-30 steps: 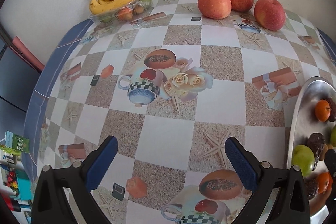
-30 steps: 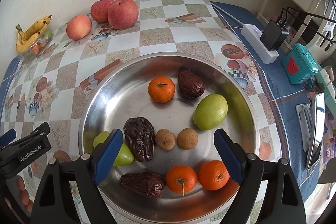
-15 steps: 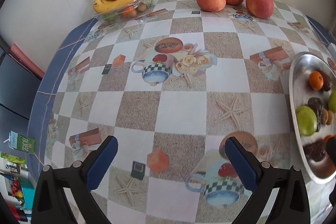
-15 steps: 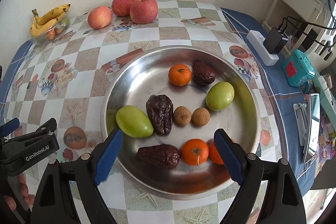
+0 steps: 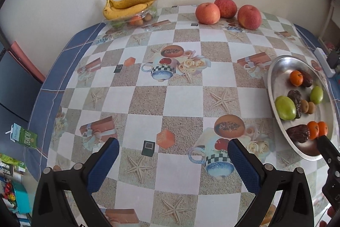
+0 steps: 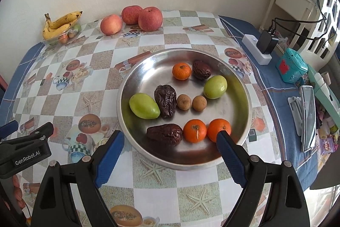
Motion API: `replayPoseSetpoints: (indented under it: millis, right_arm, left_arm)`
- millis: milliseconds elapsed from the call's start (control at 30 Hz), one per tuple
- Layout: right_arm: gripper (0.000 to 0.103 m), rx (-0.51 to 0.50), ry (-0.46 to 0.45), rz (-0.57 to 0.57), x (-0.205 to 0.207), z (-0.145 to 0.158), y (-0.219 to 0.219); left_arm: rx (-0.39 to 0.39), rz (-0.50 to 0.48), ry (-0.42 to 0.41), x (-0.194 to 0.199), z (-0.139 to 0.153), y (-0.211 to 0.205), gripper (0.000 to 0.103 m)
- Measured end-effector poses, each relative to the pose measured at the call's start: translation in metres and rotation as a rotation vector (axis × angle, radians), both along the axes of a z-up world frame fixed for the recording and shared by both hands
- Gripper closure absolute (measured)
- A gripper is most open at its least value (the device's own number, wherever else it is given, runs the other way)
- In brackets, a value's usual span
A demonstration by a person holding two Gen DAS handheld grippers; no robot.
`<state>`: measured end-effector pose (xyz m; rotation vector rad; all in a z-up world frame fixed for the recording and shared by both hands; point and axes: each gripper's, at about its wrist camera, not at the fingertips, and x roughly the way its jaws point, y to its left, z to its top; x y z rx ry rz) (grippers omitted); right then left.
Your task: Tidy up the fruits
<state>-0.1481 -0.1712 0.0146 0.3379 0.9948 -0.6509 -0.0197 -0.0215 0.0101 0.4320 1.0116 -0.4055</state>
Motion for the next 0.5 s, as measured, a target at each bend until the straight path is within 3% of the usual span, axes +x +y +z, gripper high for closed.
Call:
replayPoseSetpoints:
  millis: [500]
  right_arm:
    - [0.014, -0.022, 0.008, 0.015, -0.0007, 0.0012, 0.0042]
  left_arm:
    - [0.005, -0.016, -0.017, -0.0040, 0.0022, -0.0020, 0.000]
